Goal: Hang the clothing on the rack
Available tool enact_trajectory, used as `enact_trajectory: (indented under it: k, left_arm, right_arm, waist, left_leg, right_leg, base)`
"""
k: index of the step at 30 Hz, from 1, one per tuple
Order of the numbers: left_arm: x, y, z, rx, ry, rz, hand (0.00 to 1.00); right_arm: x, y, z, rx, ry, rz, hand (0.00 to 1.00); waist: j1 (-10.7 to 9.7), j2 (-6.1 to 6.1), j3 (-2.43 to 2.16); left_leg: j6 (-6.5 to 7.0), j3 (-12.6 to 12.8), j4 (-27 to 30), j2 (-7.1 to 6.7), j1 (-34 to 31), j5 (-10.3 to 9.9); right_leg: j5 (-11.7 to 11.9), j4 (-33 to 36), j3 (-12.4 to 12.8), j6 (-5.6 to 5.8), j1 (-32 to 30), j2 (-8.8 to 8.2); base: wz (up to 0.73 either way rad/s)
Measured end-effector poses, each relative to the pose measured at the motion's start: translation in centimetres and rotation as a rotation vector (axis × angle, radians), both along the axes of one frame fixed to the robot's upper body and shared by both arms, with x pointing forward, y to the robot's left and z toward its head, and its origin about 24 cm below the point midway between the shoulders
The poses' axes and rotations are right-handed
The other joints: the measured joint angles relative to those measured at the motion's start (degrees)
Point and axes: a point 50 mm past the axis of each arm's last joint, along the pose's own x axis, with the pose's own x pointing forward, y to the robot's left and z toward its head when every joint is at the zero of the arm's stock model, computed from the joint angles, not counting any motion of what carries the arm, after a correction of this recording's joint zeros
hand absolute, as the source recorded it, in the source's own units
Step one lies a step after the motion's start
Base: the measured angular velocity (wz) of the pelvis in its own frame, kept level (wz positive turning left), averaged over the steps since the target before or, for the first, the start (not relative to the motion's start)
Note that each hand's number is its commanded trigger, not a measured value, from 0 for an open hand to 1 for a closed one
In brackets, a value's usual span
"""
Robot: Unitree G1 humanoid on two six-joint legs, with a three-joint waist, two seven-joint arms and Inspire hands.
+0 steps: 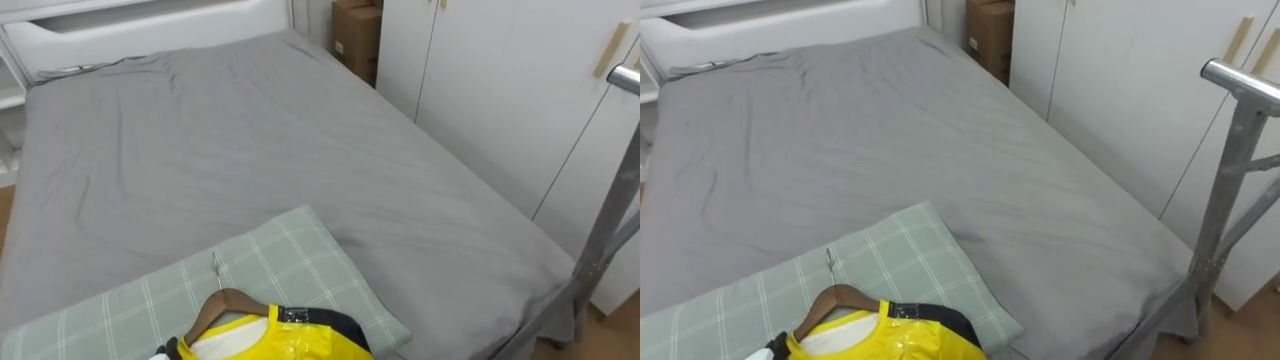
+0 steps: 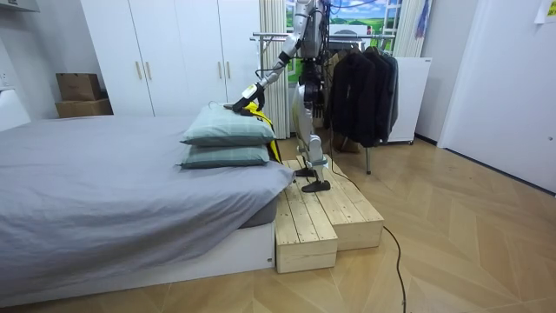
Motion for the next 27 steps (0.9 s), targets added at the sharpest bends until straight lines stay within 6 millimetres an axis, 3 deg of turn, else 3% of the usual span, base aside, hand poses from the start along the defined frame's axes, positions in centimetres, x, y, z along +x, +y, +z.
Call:
enact_trajectory:
  k: [4, 8, 12, 17, 18, 19, 20, 27]
  left_arm:
    - [0.0, 0.0, 0.0, 0.0, -0.002, 0.0, 0.0]
    - [0.1, 0.2, 0.1, 0.003, -0.006, 0.0, 0.0]
    - [0.2, 0.2, 0.2, 0.003, -0.011, -0.002, 0.0]
    - [0.8, 0.5, 0.5, 0.009, -0.027, -0.012, 0.03]
    - [0.7, 0.5, 0.5, 0.01, -0.027, -0.012, 0.1]
    - [0.8, 0.5, 0.5, 0.009, -0.029, -0.012, 0.65]
    - [0.9, 0.5, 0.6, 0.008, -0.032, -0.012, 1.0]
    - [1.8, 1.3, 1.2, 0.038, -0.075, 0.022, 1.0]
  right_arm:
    - [0.5, 0.1, -0.1, -0.001, 0.002, 0.038, 0.0]
    - [1.2, 0.1, -0.1, -0.001, -0.013, 0.039, 0.0]
    - [1.5, 0.1, -0.1, -0.001, -0.026, 0.038, 0.0]
    - [2.7, 0.2, -0.1, 0.002, -0.069, 0.052, 0.0]
    - [2.8, 0.2, -0.1, 0.001, -0.075, 0.055, 0.0]
    - [3.0, 0.1, -0.1, -0.002, -0.086, 0.058, 0.0]
    - [3.2, 0.1, -0.1, -0.002, -0.093, 0.06, 0.0]
    - [3.6, 0.4, -0.1, 0.005, -0.096, 0.111, 0.0]
  waist:
    - [0.52, -0.72, -0.39]
    - [0.92, -1.81, -0.31]
    - [1.15, -1.99, -0.36]
    - [1.33, -2.3, 0.15]
    - [1.34, -2.29, 0.15]
    - [1.31, -2.27, 0.16]
    - [1.41, -2.25, 0.13]
    - [1.47, -2.38, 0.17]
  left_leg:
    - [0.0, 0.85, 0.27, 0.0, -0.7, 0.0]
    - [0.0, 1.16, 0.28, 0.04, -0.79, 0.01]
    - [0.0, 1.18, 0.27, 0.01, -1.08, 0.01]
    - [0.0, 1.18, 0.26, 0.08, -1.76, 0.01]
    - [0.0, 1.19, 0.26, 0.09, -1.79, 0.01]
    - [0.0, 1.19, 0.26, 0.09, -1.9, 0.01]
    - [0.0, 1.24, 0.25, 0.08, -2.18, 0.01]
    - [0.0, 1.55, 0.38, 0.12, -2.77, 0.01]
  right_leg:
    - [0.0, 0.29, 0.76, -0.08, -1.04, 0.05]
    - [0.05, 0.29, 1.21, -0.14, -1.21, 0.09]
    - [0.06, 0.26, 1.14, -0.13, -1.48, 0.04]
    - [0.07, 0.89, 1.06, -0.13, -2.35, 0.04]
    - [0.07, 0.89, 1.05, -0.13, -2.38, 0.06]
    - [0.07, 0.87, 1.02, -0.12, -2.49, 0.06]
    - [0.07, 0.93, 1.09, -0.13, -2.85, 0.06]
    - [0.11, 1.0, 1.05, -0.18, -3.46, -0.03]
  base:
    - [-0.1]
    - [-0.03]
    - [0.0]
    - [0.0]
    - [0.0]
    - [0.0]
    - [0.0]
    - [-0.01]
